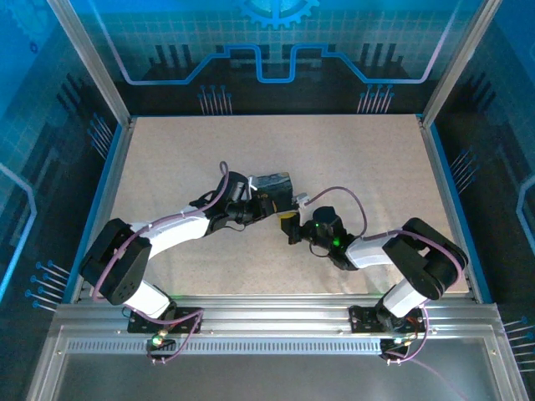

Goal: Unlock the padlock with the key

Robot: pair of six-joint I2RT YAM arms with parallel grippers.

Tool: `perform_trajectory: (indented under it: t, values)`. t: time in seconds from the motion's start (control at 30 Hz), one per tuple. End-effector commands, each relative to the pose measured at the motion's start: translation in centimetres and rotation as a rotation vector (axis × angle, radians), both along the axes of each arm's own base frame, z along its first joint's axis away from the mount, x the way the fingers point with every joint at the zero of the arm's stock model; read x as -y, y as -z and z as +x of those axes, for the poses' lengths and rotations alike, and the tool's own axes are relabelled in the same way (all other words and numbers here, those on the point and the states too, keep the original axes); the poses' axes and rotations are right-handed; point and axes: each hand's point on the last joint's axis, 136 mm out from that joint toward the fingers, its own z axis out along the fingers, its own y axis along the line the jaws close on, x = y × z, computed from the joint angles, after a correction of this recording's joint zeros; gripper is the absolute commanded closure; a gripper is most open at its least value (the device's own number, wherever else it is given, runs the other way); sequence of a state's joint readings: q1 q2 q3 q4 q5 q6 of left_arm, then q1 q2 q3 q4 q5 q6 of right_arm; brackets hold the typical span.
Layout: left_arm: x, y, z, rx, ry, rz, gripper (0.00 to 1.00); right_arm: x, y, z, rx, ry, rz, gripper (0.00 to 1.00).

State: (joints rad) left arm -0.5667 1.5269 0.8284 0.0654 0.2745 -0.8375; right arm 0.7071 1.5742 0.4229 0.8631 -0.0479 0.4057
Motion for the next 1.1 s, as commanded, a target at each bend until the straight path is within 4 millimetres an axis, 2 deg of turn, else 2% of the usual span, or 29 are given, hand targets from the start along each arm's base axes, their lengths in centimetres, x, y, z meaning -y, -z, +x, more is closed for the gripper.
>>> perform_trajectory:
  t: [0.0, 1.07]
  values:
    - [1.1, -1.8, -0.3, 0.047, 0.05, -0.06, 0.76, -1.3, -2.6, 1.2, 0.089, -0.003, 0.047, 1.0]
    - [0.9, -1.1, -0.7, 0.033, 0.05, -0.049, 0.76, -2.0, -4.8, 2.9, 0.13, -0.025, 0.091, 1.0]
